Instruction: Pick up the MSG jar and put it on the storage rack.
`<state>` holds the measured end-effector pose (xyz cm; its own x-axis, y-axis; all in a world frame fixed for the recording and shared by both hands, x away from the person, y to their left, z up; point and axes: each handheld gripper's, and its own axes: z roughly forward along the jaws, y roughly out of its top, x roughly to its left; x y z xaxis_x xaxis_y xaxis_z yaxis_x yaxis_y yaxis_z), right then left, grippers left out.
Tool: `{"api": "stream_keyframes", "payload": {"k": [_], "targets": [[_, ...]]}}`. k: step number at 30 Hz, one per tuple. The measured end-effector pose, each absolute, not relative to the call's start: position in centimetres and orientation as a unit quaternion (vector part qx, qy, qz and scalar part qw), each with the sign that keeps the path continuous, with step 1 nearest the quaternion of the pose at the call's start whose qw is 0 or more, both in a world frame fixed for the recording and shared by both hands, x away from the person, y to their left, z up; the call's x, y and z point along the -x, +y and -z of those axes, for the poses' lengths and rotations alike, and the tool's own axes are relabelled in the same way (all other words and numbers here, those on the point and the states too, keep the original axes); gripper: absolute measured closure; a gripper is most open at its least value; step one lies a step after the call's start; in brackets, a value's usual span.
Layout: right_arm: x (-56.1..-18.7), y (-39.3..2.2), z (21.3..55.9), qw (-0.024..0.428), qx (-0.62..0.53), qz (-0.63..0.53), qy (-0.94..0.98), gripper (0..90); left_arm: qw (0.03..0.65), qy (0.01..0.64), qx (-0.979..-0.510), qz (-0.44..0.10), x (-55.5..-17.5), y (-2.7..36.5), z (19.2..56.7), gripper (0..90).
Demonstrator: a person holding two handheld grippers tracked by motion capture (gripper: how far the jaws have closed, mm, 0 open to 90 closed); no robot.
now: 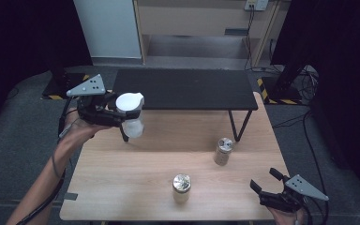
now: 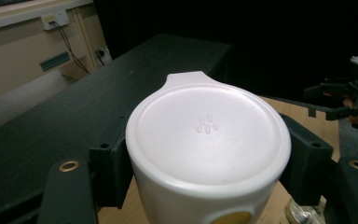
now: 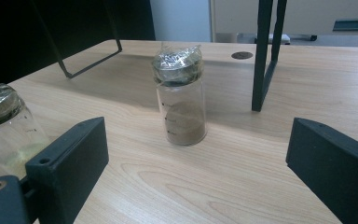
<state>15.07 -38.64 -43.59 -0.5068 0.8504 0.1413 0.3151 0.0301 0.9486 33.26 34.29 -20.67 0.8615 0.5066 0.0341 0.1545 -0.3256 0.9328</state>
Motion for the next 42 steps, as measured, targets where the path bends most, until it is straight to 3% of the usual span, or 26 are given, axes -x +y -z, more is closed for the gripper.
{"api": "stream_keyframes", "payload": {"k": [14, 42], "targets": [[-15.1, -38.8, 43.6, 0.244, -0.432, -0.548, 0.674, 6.2, 0.525, 0.260, -0.785, -0.200, -35.8, 32.9, 17.6, 29.6], [-15.1, -38.9, 43.7, 0.242, -0.433, -0.551, 0.671, 6.1, 0.498, 0.384, -0.725, -0.282, -40.7, 30.1, 18.9, 29.6]]}}
